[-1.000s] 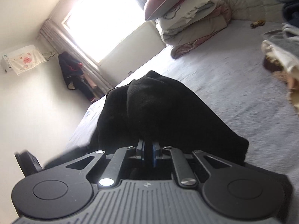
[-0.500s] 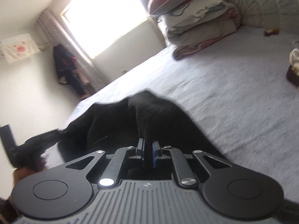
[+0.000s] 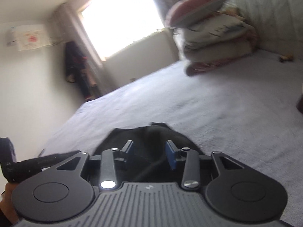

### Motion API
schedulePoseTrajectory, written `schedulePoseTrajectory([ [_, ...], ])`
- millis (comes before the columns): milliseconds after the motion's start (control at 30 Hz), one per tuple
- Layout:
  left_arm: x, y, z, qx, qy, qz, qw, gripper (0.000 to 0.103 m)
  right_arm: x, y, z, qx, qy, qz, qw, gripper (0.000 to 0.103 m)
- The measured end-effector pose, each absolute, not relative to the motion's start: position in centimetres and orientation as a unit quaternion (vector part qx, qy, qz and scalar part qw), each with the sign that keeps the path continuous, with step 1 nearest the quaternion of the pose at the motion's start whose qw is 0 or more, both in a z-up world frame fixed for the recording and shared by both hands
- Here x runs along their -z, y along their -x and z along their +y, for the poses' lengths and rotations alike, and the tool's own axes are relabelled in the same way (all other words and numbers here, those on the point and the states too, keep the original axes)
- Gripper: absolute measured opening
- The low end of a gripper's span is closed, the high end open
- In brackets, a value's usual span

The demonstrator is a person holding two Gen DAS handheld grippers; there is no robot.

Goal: Fold clothes

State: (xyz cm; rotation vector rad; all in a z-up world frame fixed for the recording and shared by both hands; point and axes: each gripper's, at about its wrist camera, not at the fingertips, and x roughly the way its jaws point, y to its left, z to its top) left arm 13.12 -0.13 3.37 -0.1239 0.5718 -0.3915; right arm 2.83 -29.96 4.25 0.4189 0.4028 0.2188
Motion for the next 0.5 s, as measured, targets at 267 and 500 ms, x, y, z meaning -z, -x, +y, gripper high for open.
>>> schedulePoseTrajectory([
  [267,-2.7,-6.8,2.9,0.176,0.079,0.323,0.927,0.076,-4.2,-1.1,-24.3,-0.16,-0.148,0.223,0.95,0.045],
  [500,-2.2,-3.0,4.6,0.164,0.09,0.329,0.926,0.084,-4.6,1.0,-20.7,-0.179,-0.106,0.238,0.949,0.05],
])
